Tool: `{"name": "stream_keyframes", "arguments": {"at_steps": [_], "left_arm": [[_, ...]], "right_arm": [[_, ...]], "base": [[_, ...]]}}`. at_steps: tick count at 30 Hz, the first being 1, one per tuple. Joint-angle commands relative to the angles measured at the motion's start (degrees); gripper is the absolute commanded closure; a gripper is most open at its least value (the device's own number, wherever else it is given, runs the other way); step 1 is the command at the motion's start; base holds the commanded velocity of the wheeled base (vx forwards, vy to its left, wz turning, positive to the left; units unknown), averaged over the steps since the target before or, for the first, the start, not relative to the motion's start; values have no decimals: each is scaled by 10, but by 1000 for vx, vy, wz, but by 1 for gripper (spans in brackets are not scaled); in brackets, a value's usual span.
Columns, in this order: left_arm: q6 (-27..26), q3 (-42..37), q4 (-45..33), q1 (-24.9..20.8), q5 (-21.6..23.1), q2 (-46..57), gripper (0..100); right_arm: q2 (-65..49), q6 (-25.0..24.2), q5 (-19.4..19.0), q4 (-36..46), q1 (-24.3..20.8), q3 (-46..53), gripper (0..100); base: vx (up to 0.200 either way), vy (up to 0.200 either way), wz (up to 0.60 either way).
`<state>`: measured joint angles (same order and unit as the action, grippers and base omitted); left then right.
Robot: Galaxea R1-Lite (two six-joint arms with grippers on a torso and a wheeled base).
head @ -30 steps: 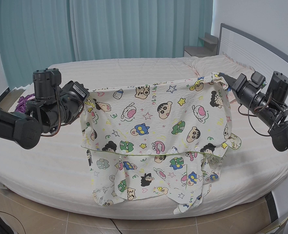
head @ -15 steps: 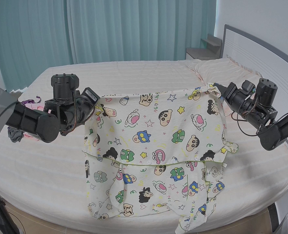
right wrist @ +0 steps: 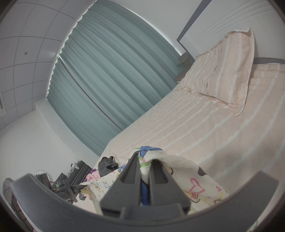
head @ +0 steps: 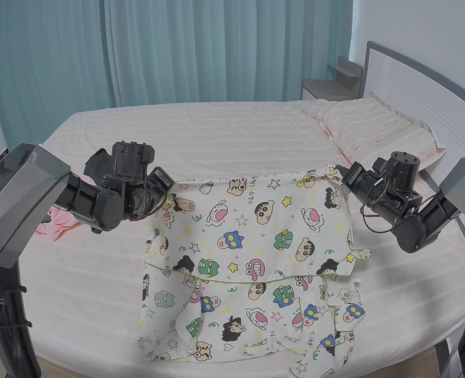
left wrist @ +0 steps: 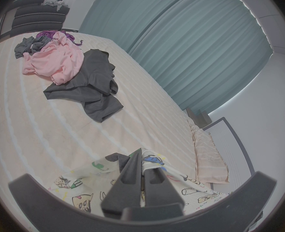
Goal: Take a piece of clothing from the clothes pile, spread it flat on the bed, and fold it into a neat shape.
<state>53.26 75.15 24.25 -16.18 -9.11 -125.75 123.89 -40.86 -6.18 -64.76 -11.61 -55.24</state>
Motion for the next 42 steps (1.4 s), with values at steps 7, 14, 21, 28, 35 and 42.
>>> {"name": "stream_keyframes", "arguments": {"at_steps": [7,14,21,28,35,42], "left_arm": [[-1,52,-7,-1,-1,-64,100],[0,67,-24,-3,-1,-92,100],[2,89,-24,-2,-2,-128,100],[3,154,-25,13,-50,-185,0],[16,192,-56,56,-63,-196,0],[25,177,-94,88,-60,-152,0]], "right_arm": [[66,1,20,1,-1,-31,100],[90,0,20,1,-1,-42,100],[122,1,20,9,0,-67,0],[173,-1,38,18,-1,-128,0],[209,-24,115,55,20,-208,0],[176,-21,118,58,66,-164,0]], "base": [[143,0,0],[0,0,0],[0,0,0],[0,0,0],[0,0,0],[0,0,0]]}}
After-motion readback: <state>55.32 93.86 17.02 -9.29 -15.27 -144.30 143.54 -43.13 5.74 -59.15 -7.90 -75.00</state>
